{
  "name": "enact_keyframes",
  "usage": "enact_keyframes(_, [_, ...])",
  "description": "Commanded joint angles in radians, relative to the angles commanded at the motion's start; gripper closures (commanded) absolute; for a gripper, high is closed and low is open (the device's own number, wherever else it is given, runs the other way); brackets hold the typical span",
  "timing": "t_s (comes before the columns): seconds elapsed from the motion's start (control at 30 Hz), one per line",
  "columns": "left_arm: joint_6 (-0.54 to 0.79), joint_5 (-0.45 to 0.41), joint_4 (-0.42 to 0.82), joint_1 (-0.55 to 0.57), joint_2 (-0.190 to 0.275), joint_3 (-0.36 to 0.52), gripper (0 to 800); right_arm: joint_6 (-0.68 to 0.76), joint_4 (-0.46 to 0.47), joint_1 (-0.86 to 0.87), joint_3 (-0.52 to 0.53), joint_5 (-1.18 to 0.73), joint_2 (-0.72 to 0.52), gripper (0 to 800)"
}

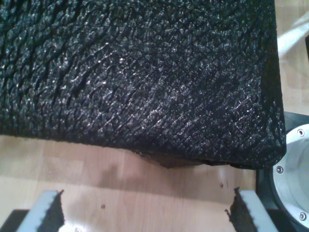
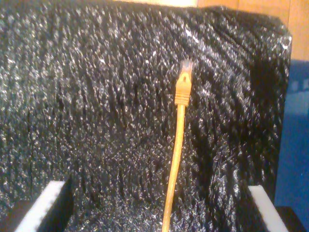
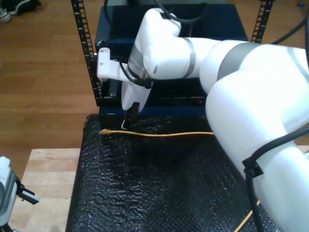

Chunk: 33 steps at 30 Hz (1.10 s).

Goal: Grab the cable and plug it in

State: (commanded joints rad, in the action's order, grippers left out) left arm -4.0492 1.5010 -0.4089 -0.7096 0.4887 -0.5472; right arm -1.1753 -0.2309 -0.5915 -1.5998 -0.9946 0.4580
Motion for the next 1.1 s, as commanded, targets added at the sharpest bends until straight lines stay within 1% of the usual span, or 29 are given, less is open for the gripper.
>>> enact_keyframes(0.1, [0.000,0.000,0.000,0.000,0.000,0.000,0,0.038,0.061,-0.014,-0.025,-0.017,0.014,3])
enact_keyframes(0.17, [0.000,0.000,0.000,0.000,0.000,0.000,0,0.061,0.074,-0.026,-0.029,-0.021,0.017,3])
enact_keyframes(0.27, [0.000,0.000,0.000,0.000,0.000,0.000,0,0.075,0.077,-0.028,-0.038,-0.021,0.032,3])
enact_keyframes(0.47, [-0.002,0.000,0.000,0.000,-0.002,0.000,0,0.114,0.078,-0.051,-0.091,-0.021,0.104,8])
enact_keyframes(0.93, [0.000,0.000,0.000,0.000,-0.009,0.000,0,0.180,0.081,-0.054,-0.206,-0.018,0.219,26])
enact_keyframes(1.1, [0.000,0.000,0.000,0.000,-0.011,-0.002,0,0.210,0.143,-0.057,-0.238,-0.021,0.245,26])
